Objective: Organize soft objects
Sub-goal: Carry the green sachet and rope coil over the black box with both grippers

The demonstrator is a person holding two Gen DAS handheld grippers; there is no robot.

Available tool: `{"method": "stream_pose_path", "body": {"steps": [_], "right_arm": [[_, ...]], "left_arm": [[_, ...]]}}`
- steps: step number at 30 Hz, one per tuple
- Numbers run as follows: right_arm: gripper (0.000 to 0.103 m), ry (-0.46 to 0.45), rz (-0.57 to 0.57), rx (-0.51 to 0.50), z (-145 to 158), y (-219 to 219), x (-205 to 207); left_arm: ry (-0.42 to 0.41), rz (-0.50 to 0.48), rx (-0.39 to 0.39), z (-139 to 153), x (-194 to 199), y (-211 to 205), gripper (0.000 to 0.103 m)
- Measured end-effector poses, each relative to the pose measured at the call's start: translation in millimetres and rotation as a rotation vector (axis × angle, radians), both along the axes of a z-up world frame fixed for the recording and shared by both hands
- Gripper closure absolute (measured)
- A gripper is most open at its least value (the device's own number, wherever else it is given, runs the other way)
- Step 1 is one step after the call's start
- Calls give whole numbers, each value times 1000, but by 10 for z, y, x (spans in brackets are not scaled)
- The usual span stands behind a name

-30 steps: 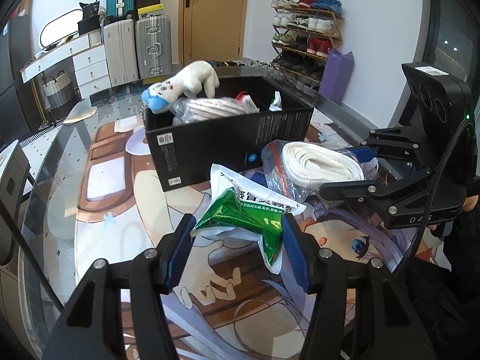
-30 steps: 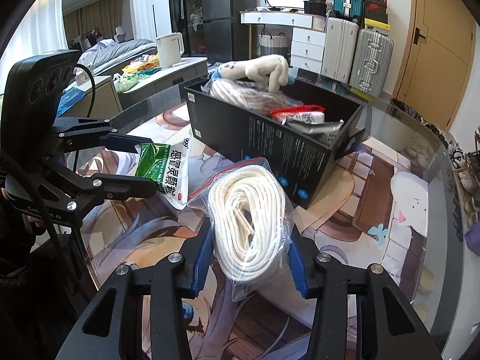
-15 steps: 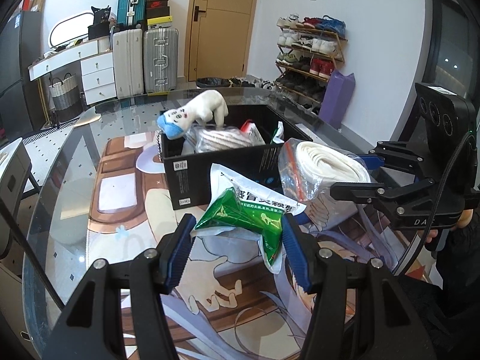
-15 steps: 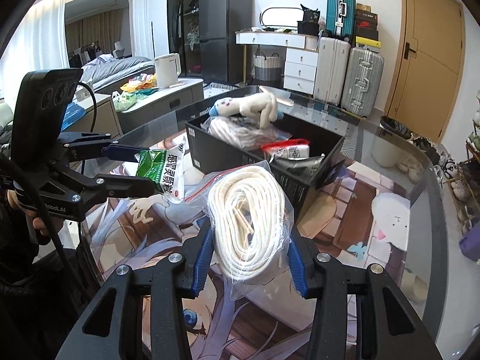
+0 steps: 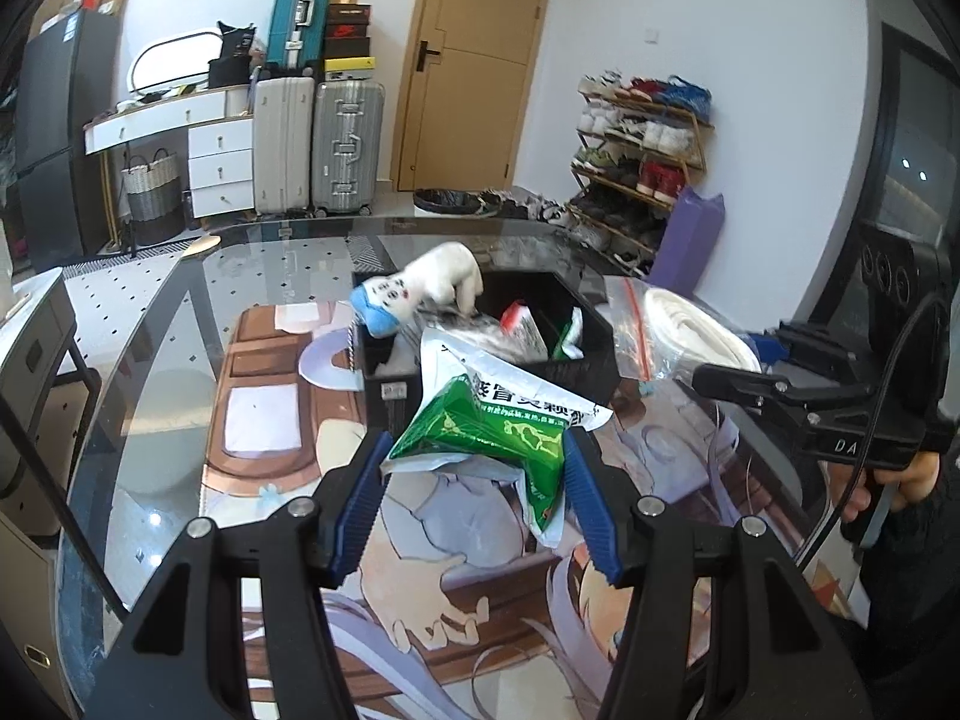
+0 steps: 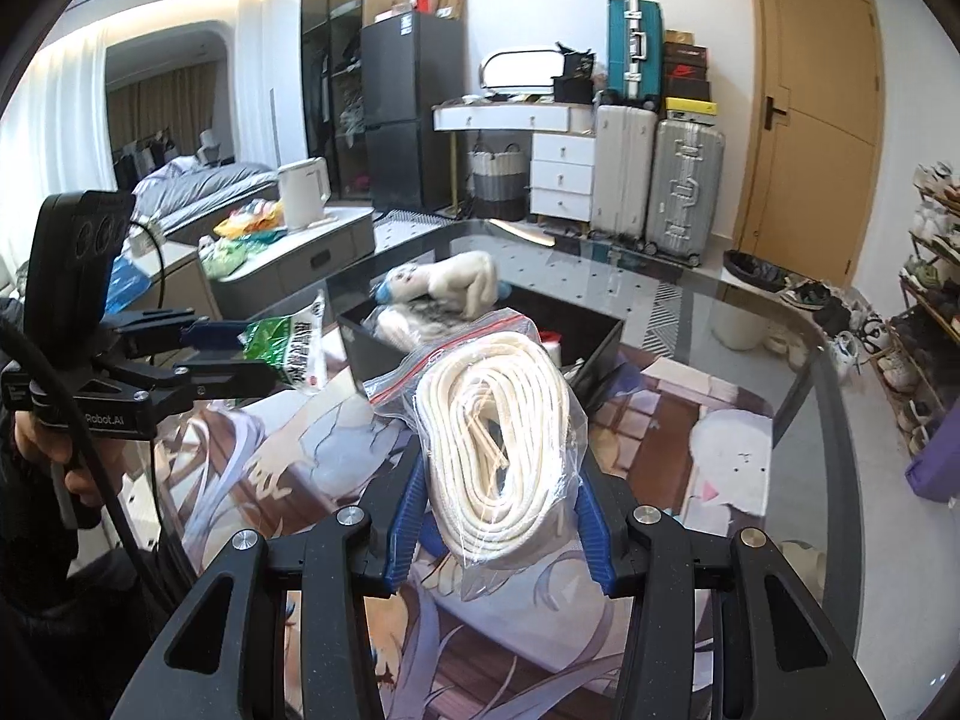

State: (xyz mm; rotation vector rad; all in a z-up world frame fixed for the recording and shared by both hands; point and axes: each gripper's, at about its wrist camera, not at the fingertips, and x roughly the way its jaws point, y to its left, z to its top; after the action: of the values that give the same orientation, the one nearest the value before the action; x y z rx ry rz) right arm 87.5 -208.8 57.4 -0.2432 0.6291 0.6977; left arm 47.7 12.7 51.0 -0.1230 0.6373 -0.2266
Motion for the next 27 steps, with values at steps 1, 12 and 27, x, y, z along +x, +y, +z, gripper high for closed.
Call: {"method": "stream_pose_path", "body": {"steps": [1,12,27], "right_arm": [[58,2,-13,6,10,-11,26],[58,4,-83,4,112,60,245],[58,-8,-110,-69,101,251,464]], "left_arm": [[-7,12,-3,25,16,11,46],[-41,37,5,159,241,-26,46],[-21,55,12,137,544,-107,46]]}}
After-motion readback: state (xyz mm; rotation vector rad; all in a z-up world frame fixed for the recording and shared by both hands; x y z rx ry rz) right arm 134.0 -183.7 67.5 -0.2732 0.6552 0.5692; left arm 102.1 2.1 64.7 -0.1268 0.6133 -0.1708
